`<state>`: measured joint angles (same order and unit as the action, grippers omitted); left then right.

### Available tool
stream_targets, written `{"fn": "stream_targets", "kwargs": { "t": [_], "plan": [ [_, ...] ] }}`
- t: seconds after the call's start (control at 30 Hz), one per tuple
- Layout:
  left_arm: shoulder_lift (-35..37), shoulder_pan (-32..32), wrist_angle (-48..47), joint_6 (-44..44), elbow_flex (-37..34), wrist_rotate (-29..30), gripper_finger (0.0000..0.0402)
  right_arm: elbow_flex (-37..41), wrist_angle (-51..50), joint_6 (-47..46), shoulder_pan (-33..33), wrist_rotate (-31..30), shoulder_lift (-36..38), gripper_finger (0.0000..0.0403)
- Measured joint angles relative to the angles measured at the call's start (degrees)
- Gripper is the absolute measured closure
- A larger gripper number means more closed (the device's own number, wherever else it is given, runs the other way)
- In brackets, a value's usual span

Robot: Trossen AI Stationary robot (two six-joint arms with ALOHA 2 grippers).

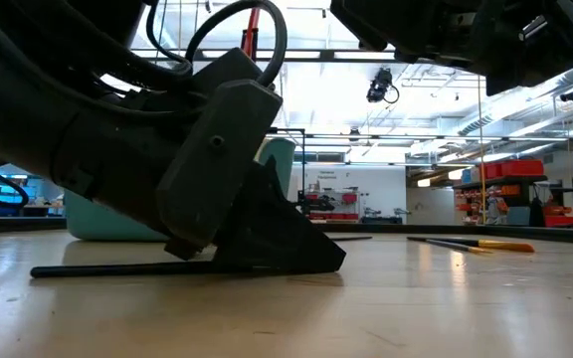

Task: Pick & Place Paint Supplies
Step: Put the silver paint brush into the blue cup

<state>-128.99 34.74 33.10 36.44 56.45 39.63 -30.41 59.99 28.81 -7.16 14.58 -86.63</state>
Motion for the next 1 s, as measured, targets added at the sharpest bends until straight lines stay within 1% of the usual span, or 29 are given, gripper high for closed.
{"fn": "stream_targets", "kwargs": {
  "t": [0.07, 0.17, 0.23, 0.3, 0.4, 0.5, 0.63, 0.7, 0.8, 1.0],
  "plan": [
    [-0.2, 0.1, 1.5, -0.9, -0.1, 0.8, 0.0383, 0.0, 0.0, -0.5, 0.0, 0.0, 0.0, 0.0234],
    [0.1, 0.1, 4.5, -5.8, -0.5, 1.3, 0.0390, 0.0, 0.0, -0.8, 0.0, 0.0, 0.0, 0.0234],
    [1.2, 0.0, 4.4, -7.9, -0.6, 2.1, 0.0390, 0.0, -0.1, -0.9, 0.1, 0.0, 0.0, 0.0234],
    [2.5, 0.0, 3.0, -9.5, -0.7, 3.7, 0.0390, 0.0, -0.1, -1.6, 0.5, 0.0, 0.0, 0.0234],
    [4.2, -0.1, 1.9, -11.9, -0.9, 7.6, 0.0388, 0.0, -0.1, -3.7, 1.4, -0.1, 0.0, 0.0234],
    [6.0, -0.1, 2.5, -13.9, -0.9, 10.7, 0.0386, 0.0, -1.0, -5.8, 2.8, -0.4, 0.0, 0.0234],
    [8.7, -0.1, 3.0, -16.2, -0.8, 11.9, 0.0391, 0.0, -5.3, -7.0, 4.5, -4.1, 0.0, 0.0234],
    [10.5, -0.1, 3.2, -17.9, -0.8, 13.3, 0.0390, 0.0, -8.7, -9.1, 5.3, -4.6, 0.0, 0.0234],
    [14.0, -0.1, 3.7, -23.2, -0.7, 15.6, 0.0386, 0.0, -12.8, -12.1, 5.9, -4.6, -0.7, 0.0234],
    [24.1, -0.2, 4.9, -34.8, -0.6, 15.8, 0.0391, 0.0, -13.9, -10.5, 6.1, -4.4, -3.4, 0.0234]
  ]
}}
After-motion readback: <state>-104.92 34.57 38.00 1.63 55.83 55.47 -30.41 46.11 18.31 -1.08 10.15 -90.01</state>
